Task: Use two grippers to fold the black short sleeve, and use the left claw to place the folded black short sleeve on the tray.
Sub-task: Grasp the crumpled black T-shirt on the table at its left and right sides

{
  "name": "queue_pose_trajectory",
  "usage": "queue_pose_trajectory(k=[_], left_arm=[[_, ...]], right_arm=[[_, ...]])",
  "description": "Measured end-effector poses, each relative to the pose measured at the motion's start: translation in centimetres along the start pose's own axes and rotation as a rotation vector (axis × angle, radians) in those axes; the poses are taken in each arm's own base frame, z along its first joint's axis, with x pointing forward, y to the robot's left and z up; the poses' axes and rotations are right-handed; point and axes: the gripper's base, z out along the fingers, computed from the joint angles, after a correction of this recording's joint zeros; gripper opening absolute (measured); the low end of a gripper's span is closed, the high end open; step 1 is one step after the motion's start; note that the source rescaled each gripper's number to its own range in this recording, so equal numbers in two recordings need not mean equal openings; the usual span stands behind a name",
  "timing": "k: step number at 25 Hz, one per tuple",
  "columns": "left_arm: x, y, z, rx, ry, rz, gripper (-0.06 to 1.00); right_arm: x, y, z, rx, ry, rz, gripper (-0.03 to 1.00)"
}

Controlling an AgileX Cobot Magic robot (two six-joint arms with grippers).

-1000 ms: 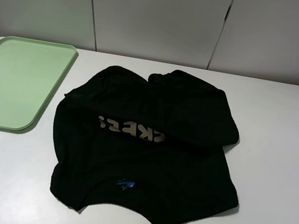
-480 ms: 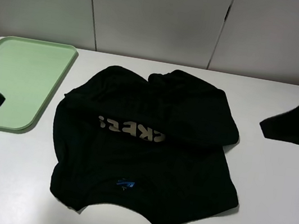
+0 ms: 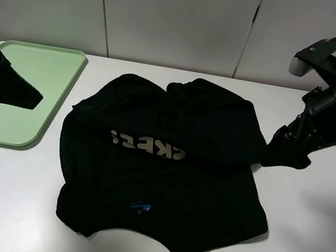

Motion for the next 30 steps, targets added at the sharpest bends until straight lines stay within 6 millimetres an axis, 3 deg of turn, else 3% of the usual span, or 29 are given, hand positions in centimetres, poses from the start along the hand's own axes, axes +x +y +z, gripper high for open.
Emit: queue_pose_trajectory(k=[6,14,23,30], left_arm=[[-0.4,0.4,0.2,-0.03,-0.037,0.016,0.99],[-0.6,0.5,0.2,-0.048,-0.053,0.037,0.99],[-0.6,0.6,0.1,-0.061,-0.057,0.066,0.99],[-0.7,0.7,0.1,-0.07,-0.067,0.067,0.99]], right_arm=[[-0.5,-0.7,2.3,0.019,0.023,-0.192,1.0],[-3.3,2.4,6.2,0.142,0.038,-0.615,1.0],[-2.9,1.6,11.0,0.211,0.167,-0.616,1.0],[-3.0,1.1,12.8,0.25,0.145,-0.589,1.0]])
